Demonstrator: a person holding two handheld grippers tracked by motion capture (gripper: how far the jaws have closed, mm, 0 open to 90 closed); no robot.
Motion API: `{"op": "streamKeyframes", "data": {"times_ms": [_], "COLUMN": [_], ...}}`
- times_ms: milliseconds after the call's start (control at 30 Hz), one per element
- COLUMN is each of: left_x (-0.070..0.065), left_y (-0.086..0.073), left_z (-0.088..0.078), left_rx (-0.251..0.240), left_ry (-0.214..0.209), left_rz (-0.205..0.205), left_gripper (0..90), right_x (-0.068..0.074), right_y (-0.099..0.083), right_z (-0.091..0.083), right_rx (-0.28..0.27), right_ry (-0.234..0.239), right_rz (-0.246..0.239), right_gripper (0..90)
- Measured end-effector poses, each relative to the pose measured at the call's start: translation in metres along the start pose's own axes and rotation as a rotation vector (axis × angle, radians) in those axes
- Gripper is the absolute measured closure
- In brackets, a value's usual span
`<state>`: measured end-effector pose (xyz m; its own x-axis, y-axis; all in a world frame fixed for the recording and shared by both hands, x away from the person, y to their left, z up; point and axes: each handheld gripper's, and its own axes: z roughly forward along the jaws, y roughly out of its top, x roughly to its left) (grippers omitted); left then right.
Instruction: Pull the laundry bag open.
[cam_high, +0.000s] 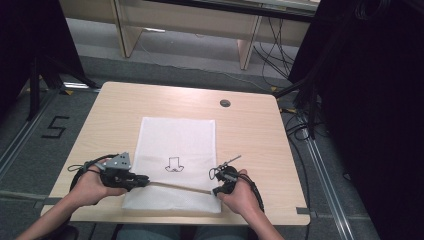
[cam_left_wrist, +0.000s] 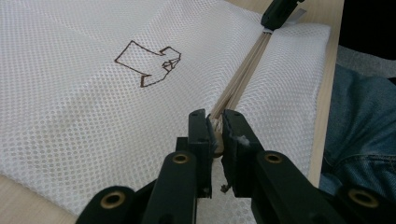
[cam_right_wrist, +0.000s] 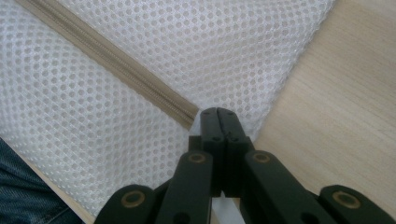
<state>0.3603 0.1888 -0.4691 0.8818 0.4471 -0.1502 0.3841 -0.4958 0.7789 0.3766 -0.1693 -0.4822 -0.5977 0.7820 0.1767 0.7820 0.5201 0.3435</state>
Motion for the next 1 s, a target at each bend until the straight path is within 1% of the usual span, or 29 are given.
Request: {"op": "streamKeyframes", "data": {"times_ms": [67,100,133,167,233,267,300,333,367,400,467,500,533,567,633,667,700,733,767,800,833,867,900,933,967,1000], "left_x": [0.0,0.0,0.002,0.002,0.001,0.001,0.001,0.003,0.006,0.006,0.007,0.008,0.009,0.009,0.012,0.013,0.013,0.015,0.014,0.014,0.015,0.015,0.017,0.016,0.018,0.018], "left_y": [0.0,0.0,0.0,0.0,-0.001,-0.001,-0.001,-0.002,-0.003,-0.004,-0.008,-0.009,-0.012,-0.013,-0.017,-0.02,-0.022,-0.024,-0.027,-0.029,-0.031,-0.033,-0.034,-0.035,-0.036,-0.036], "left_z": [-0.001,-0.001,-0.002,-0.002,-0.002,-0.002,-0.003,-0.006,-0.008,-0.01,-0.013,-0.014,-0.016,-0.018,-0.024,-0.027,-0.028,-0.03,-0.031,-0.032,-0.032,-0.033,-0.034,-0.033,-0.035,-0.034], "left_rx": [0.004,-0.006,-0.018,-0.018,-0.012,-0.01,-0.004,-0.02,-0.03,-0.034,-0.017,-0.013,-0.02,-0.015,-0.021,-0.011,-0.007,0.004,0.007,0.013,0.031,0.051,0.071,0.06,0.091,0.098], "left_ry": [0.009,0.003,-0.009,-0.009,-0.011,-0.011,0.005,0.008,0.001,-0.004,0.037,0.04,0.042,0.054,0.076,0.092,0.108,0.119,0.13,0.14,0.161,0.176,0.185,0.184,0.199,0.21], "left_rz": [0.012,-0.019,-0.003,-0.005,-0.004,-0.006,-0.019,-0.028,-0.029,-0.055,-0.043,-0.051,-0.061,-0.058,-0.074,-0.071,-0.079,-0.057,-0.091,-0.091,-0.082,-0.087,-0.072,-0.102,-0.077,-0.083], "left_gripper": [81.7,81.8,81.8,81.8,81.8,81.7,81.8,81.7,81.8,81.8,81.7,81.8,81.8,81.8,81.8,81.8,81.8,81.8,81.8,81.8,81.8,81.8,81.8,81.8,81.8,81.8], "right_x": [0.0,0.001,0.0,0.001,0.0,0.0,0.0,-0.001,-0.001,-0.001,-0.001,-0.001,-0.001,-0.001,0.0,-0.001,-0.001,-0.001,-0.001,0.0,0.0,-0.002,-0.002,-0.002,-0.001,-0.001], "right_y": [0.0,0.0,0.0,0.0,0.0,0.0,0.0,0.0,0.0,0.0,0.0,0.0,0.0,0.0,0.0,0.0,0.0,0.0,0.0,0.0,0.0,0.001,0.001,0.001,0.001,0.001], "right_z": [0.0,0.0,0.0,0.0,0.0,0.0,0.0,0.0,0.0,0.0,0.0,0.0,0.0,0.0,0.0,0.0,0.0,0.0,0.0,0.0,0.0,0.0,0.0,0.0,0.0,0.0], "right_rx": [0.002,0.003,0.004,0.004,0.0,0.007,0.008,0.007,-0.001,-0.001,-0.002,0.0,0.0,0.0,0.0,0.001,0.002,0.002,0.002,0.012,0.011,0.001,0.001,0.002,0.002,0.001], "right_ry": [-0.001,-0.002,-0.003,-0.004,0.0,0.0,0.002,0.005,0.009,0.008,0.005,0.006,0.006,0.003,0.003,0.004,0.004,0.003,0.003,-0.001,0.0,0.004,0.004,0.004,0.003,0.003], "right_rz": [-0.001,0.006,0.003,0.01,-0.001,0.01,0.012,0.012,0.005,0.004,0.003,0.004,0.006,0.006,0.009,0.006,0.007,0.011,0.011,0.031,0.028,0.011,0.01,0.012,0.012,0.01], "right_gripper": [90.0,90.0,90.0,90.0,90.0,90.0,90.0,90.0,90.0,90.0,90.0,90.0,90.0,90.0,90.0,90.0,90.0,90.0,90.0,90.0,90.0,90.0,90.0,90.0,90.0,90.0]}}
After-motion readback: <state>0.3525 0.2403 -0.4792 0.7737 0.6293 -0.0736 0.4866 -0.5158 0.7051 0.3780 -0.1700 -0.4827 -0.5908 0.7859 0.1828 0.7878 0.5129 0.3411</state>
